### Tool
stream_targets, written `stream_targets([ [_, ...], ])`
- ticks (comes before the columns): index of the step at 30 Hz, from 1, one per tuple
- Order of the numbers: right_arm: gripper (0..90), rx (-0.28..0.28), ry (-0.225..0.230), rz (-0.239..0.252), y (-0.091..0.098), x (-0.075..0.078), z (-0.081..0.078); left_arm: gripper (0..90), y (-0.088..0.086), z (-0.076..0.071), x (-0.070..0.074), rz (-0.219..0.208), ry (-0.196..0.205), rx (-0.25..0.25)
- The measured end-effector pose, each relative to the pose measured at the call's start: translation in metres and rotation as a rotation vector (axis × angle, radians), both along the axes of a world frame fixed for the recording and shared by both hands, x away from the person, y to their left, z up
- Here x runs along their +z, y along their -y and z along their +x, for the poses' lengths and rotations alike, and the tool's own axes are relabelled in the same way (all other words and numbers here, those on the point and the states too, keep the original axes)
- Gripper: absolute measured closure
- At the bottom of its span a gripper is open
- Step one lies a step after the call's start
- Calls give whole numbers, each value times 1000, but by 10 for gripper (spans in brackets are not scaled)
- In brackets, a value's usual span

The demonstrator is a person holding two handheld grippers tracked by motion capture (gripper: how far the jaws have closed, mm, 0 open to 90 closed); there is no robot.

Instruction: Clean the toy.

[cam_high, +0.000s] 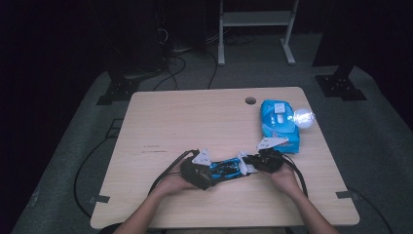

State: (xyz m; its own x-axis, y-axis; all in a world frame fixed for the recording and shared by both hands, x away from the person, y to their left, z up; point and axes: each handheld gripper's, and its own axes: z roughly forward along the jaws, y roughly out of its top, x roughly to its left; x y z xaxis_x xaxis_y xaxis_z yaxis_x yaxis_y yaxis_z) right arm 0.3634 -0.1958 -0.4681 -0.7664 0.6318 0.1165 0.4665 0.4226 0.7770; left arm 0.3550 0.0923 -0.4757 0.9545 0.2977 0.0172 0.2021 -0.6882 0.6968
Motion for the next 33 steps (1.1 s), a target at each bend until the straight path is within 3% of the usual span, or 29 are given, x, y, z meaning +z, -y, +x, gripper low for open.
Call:
stream_targets([
  [4, 852, -11, -5, -10, 3, 0, 0, 241, 0, 0, 0, 1, -1, 0],
  [11, 851, 66, 15, 26, -31, 6, 5, 241, 1, 0, 0, -2, -2, 1],
  [15, 852, 85, 32, 26, -42, 5, 10, 241, 0, 0, 0, -2, -2, 0],
  [21, 852, 38, 24, 39, -18, 4, 7, 241, 0, 1, 0, 0, -2, -3],
  [24, 851, 12, 2, 16, 0, -1, 1, 241, 0, 0, 0, 2, -1, -2],
  [26, 851, -1, -12, 42, 9, -3, -4, 241, 0, 0, 0, 2, -1, -3],
  [33, 851, 28, -42, 54, 16, -5, -19, 241, 0, 0, 0, 0, -3, -2],
])
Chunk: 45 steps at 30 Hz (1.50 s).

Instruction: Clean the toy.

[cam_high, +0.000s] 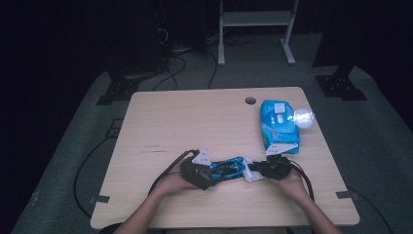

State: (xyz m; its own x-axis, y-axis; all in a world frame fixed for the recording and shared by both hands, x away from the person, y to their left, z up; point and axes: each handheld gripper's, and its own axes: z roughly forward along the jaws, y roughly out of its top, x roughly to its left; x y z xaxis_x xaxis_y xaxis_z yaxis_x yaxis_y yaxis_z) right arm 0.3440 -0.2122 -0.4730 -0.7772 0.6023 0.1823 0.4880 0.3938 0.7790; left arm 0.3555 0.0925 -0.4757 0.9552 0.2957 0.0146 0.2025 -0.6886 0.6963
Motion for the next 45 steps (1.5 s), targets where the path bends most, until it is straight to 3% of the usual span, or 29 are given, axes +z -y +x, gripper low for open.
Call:
stream_targets([
  [4, 851, -12, 11, -2, -4, 1, 6, 241, 0, 0, 0, 1, 2, 3],
  [8, 851, -65, 27, 1, -13, 4, 21, 241, 0, 0, 0, -2, 2, 2],
  [13, 851, -92, 7, 20, -16, 0, 31, 241, -1, 0, 0, -1, -1, 2],
  [21, 851, -99, -27, 4, 3, -4, 12, 241, 0, 0, 0, 1, 0, 3],
  [28, 851, -32, -9, 4, -5, 2, -9, 241, 0, 0, 0, 0, 1, 4],
  [33, 851, -3, 5, 28, -14, 6, -11, 241, 0, 0, 0, -1, 1, 5],
  [38, 850, 36, 28, 16, -32, 6, -10, 241, 0, 0, 0, -1, 2, 6],
  [45, 851, 12, 38, -7, -26, 6, -8, 241, 1, 0, 0, 0, 3, 5],
])
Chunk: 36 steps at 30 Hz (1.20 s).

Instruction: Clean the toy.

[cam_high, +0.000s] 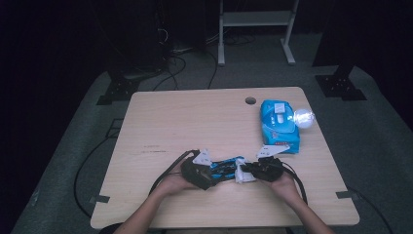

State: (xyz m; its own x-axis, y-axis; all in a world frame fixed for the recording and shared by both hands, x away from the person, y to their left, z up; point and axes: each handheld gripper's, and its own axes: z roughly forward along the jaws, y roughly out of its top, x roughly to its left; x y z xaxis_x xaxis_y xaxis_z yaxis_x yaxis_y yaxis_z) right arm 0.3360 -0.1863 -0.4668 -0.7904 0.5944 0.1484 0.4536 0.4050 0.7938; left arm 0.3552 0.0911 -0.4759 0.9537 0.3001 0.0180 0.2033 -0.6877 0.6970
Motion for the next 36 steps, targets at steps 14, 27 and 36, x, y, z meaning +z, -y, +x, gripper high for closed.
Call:
stream_targets([
  [14, 851, 162, 27, 33, -69, 8, -1, 241, 2, -1, 0, -4, -1, 6],
  [27, 852, 156, 37, 25, -83, 11, 12, 241, 0, 1, 0, -1, 0, 12],
  [36, 852, 25, 54, -17, -52, 7, 34, 241, 0, 1, 0, 0, 3, 8],
])
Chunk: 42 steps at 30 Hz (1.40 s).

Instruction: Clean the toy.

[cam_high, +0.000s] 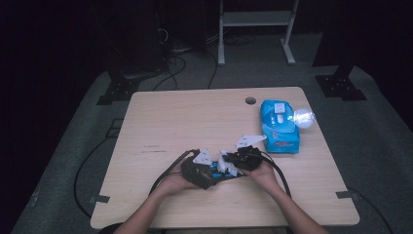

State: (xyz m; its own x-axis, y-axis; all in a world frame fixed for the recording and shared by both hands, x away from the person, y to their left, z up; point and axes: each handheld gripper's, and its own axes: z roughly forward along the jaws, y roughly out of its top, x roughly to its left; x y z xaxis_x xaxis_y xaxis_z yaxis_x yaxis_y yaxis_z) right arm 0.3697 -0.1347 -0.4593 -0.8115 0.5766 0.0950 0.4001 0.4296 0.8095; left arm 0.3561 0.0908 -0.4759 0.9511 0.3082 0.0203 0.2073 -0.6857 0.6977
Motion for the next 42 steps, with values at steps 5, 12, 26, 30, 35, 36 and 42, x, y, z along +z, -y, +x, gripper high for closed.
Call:
stream_targets([
  [5, 851, -92, -12, 3, 36, -3, 6, 241, 0, 0, 0, 1, -1, 0],
  [12, 851, -148, -54, -10, 57, -12, 11, 241, 0, 0, 0, 2, 0, 0],
  [26, 851, -160, -83, -1, 66, -19, 6, 241, -2, 0, 0, 1, -3, 3],
  [30, 852, -163, -81, -14, 72, -19, -7, 240, -1, 0, 0, 4, -3, 4],
  [35, 851, -139, -74, -32, 74, -14, -19, 239, -1, 0, 0, -1, -8, 7],
  [36, 851, -134, -75, -33, 75, -13, -21, 239, -1, 0, 0, -1, -9, 8],
  [42, 851, -73, -86, -2, 64, -7, -31, 239, 0, 0, 0, 3, -9, 8],
])
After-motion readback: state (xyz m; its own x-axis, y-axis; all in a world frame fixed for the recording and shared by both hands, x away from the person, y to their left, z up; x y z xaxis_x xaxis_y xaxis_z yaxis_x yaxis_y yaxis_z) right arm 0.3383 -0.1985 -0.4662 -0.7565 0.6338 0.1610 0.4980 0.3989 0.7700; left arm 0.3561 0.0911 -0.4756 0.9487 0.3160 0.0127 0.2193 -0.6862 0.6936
